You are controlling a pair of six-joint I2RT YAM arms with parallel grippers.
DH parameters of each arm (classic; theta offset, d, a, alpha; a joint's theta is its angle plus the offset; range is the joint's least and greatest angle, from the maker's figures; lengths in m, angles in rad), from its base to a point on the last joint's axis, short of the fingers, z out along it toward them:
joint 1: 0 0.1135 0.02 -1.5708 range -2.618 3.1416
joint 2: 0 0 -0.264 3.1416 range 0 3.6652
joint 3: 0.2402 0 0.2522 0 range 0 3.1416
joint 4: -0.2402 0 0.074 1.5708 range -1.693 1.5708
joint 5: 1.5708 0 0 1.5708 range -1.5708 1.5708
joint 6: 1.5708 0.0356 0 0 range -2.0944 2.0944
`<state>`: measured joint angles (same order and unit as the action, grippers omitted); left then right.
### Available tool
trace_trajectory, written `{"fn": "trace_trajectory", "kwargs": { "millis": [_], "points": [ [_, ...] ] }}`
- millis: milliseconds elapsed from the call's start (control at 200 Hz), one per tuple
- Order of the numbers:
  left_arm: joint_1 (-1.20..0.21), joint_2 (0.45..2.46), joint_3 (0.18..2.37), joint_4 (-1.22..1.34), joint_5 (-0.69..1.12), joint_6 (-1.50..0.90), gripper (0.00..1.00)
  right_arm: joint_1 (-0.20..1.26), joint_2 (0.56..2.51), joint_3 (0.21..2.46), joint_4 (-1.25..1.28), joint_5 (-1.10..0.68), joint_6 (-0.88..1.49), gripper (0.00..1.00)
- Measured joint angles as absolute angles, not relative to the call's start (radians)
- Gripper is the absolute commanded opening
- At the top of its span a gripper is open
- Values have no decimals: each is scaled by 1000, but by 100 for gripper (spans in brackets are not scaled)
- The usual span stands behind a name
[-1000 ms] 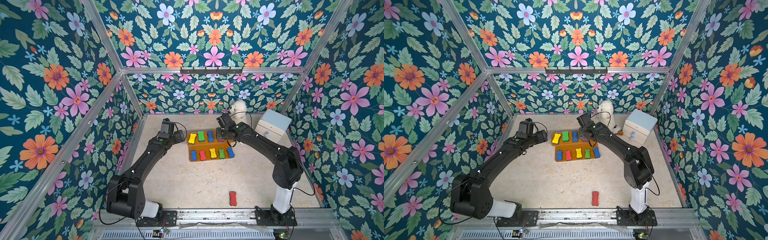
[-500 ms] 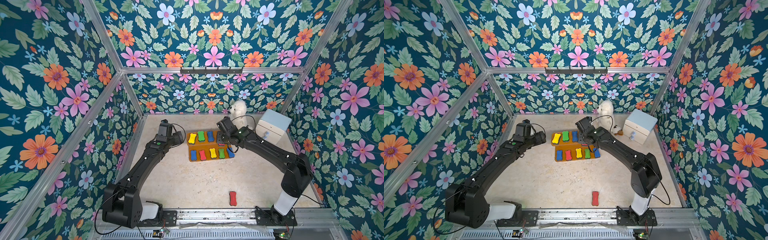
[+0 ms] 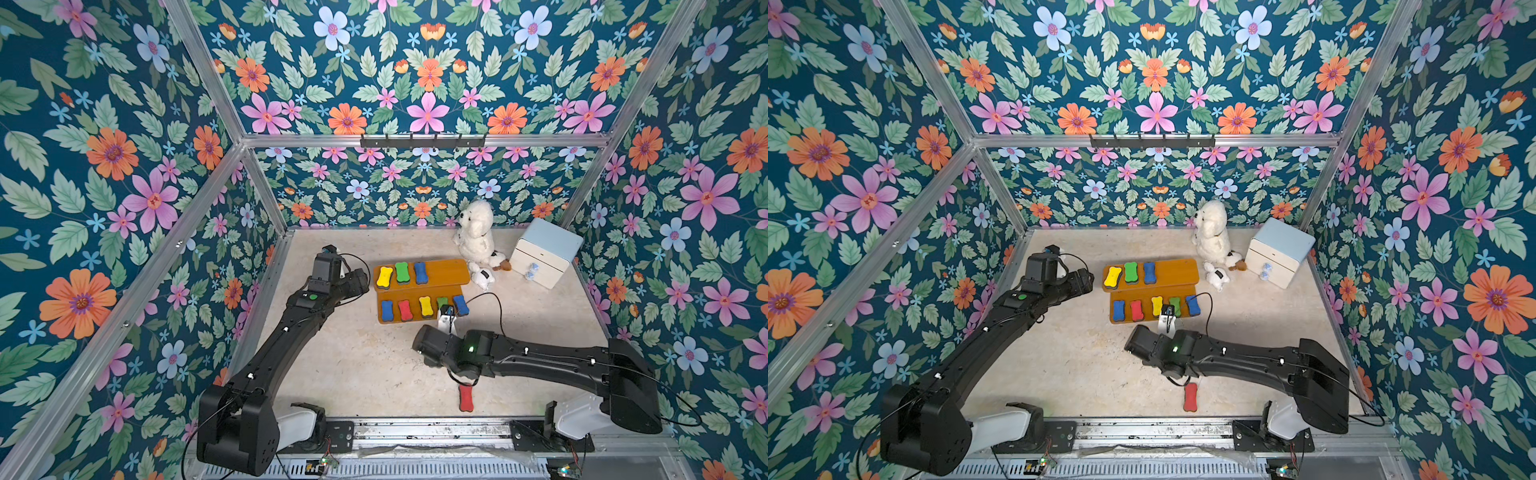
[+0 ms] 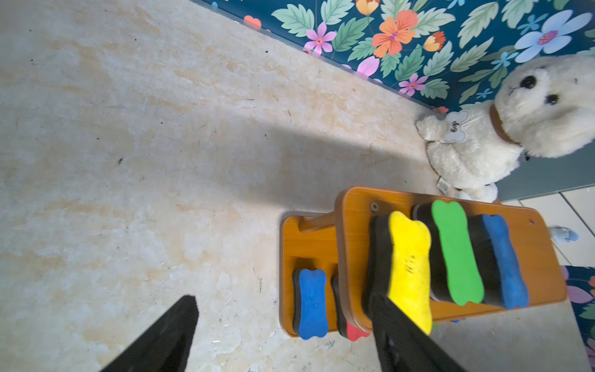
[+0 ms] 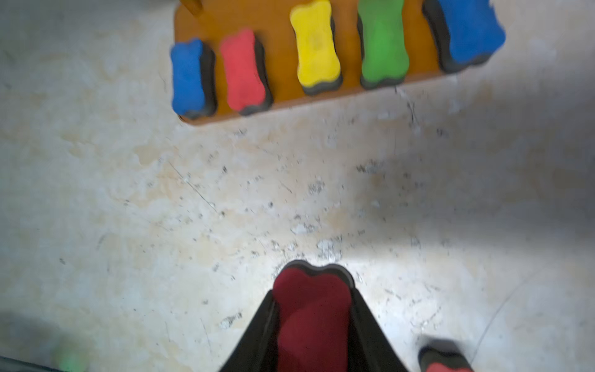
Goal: Remove the whiteboard erasers from the shelf
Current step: Pick up the whiteboard eraser from the shelf, then place the whiteboard eraser at the center of the board.
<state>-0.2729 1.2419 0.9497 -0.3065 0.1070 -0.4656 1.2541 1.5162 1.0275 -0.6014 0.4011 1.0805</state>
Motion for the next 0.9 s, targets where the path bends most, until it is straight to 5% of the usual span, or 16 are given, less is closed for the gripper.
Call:
{"fn": "trace_trajectory", "kwargs": {
  "millis": [900],
  "points": [
    [-275, 1245, 939, -301, 120, -466, 89, 1429, 1600, 828, -519, 321, 1343, 34]
  ]
}}
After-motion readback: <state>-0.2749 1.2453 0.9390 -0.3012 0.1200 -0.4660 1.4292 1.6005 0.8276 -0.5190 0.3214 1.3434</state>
